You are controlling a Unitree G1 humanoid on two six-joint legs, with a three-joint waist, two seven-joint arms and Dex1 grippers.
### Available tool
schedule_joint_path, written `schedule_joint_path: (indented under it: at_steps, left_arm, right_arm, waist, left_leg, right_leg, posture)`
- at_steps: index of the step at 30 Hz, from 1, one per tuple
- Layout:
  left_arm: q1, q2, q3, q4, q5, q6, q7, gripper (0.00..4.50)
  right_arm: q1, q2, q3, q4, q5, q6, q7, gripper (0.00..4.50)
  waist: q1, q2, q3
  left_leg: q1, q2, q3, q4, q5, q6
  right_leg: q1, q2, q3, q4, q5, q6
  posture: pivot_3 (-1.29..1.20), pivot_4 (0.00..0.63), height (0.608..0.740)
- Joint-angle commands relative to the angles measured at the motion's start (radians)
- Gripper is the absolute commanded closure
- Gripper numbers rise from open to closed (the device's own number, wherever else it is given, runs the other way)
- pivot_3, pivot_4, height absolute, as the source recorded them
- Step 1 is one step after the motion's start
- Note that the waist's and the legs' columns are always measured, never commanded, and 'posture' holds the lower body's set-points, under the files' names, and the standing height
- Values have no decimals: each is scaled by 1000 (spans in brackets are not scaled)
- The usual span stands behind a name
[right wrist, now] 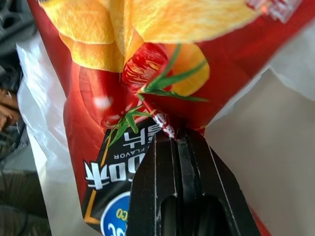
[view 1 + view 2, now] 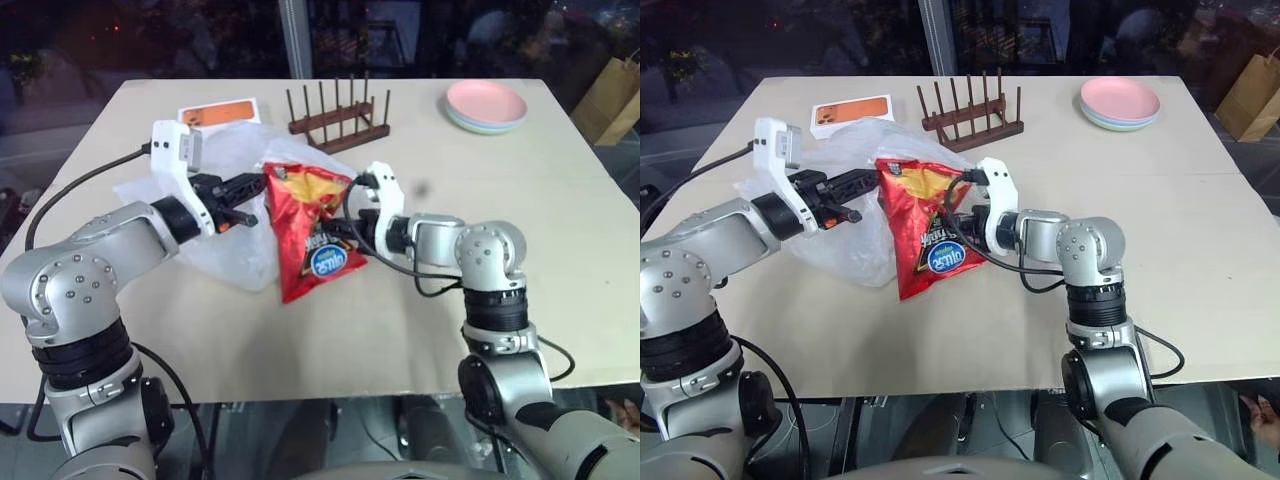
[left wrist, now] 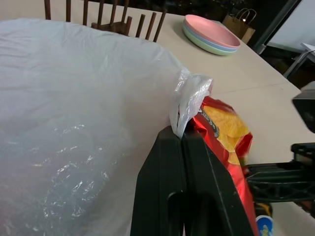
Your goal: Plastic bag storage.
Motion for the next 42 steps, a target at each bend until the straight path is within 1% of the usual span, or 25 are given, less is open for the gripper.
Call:
schedule_joint_path:
  at_steps: [1,6,11,14,18,22,24,26,30,35,39,42]
  left_arm:
    - [12,17,22,-34,-14,-33,-10,4500]
    - [8,45,45,12,21,-73,-7,4500]
    - [18,57,25,-8,-11,-71,-42,4500]
    - [69,68,-42,-83,-10,-77,-81,4500]
    - [113,81,-92,-125,9,-102,-107,4500]
    - [159,112,-114,-145,18,-110,-141,4500]
    - [168,125,-104,-127,24,-118,-151,4500]
    - [156,118,-84,-108,4,-104,-143,4500]
    - [82,56,-47,-66,-79,-56,-75,4500]
    - [1,-14,-22,-30,-166,-16,35,4500]
    - [17,-30,-15,-36,-219,-3,92,4500]
    - [52,-20,-7,-56,-265,7,119,4500]
  right_arm:
    - [-23,-41,43,-7,-12,-25,50,4432]
    - [-30,-124,75,18,-29,-39,115,4432]
    - [-64,-150,78,63,-38,-48,146,4432]
    - [-113,-105,49,119,-37,-61,134,4432]
    - [-161,-38,-4,182,-30,-62,107,4432]
    - [-228,42,-140,282,-6,-57,18,4432]
    - [-269,57,-216,335,9,-53,-29,4432]
    - [-293,65,-253,363,13,-47,-54,4432]
    - [-324,109,-300,402,14,-60,-114,4432]
    - [-345,255,-348,441,30,-158,-241,4432]
    - [-359,354,-355,497,79,-269,-308,4432]
    - [-367,366,-362,538,136,-317,-333,4432]
  waist:
    - [0,0,0]
    - [0,0,0]
    - [-2,0,0]
    - [-3,0,0]
    - [-2,0,0]
    - [-2,0,0]
    - [-1,1,0]
    - [3,1,0]
    - [1,1,1]
    - [-2,1,0]
    - [-4,1,1]
    - [-9,1,1]
  left_leg:
    - [0,0,0,0,0,0]
    - [0,1,1,0,0,0]
    - [0,2,1,0,0,0]
    - [0,2,2,0,0,0]
    - [0,3,3,-1,0,0]
    - [0,3,3,-2,0,-1]
    - [0,3,4,-3,0,-1]
    - [0,3,4,-3,0,-1]
    - [0,3,3,-3,0,-1]
    - [0,3,4,-3,0,-1]
    - [0,3,5,-3,0,-1]
    - [0,3,7,-4,0,-1]
  right_leg:
    - [0,0,0,0,0,0]
    - [0,1,0,0,0,0]
    - [0,2,0,0,0,0]
    - [-1,3,1,0,1,-1]
    - [-2,3,3,0,1,-2]
    - [-3,4,4,0,1,-2]
    - [-4,4,5,0,2,-3]
    - [-4,4,5,0,2,-3]
    - [-4,4,5,0,2,-3]
    - [-4,4,6,0,2,-3]
    - [-4,4,7,0,2,-3]
    - [-5,5,9,1,2,-3]
  posture:
    - [0,150,740]
    - [0,150,740]
    - [0,150,740]
    - [0,150,740]
    - [0,150,740]
    - [0,150,740]
    - [0,150,740]
    - [0,150,740]
    - [0,150,740]
    - [0,150,740]
    - [0,150,740]
    - [0,150,740]
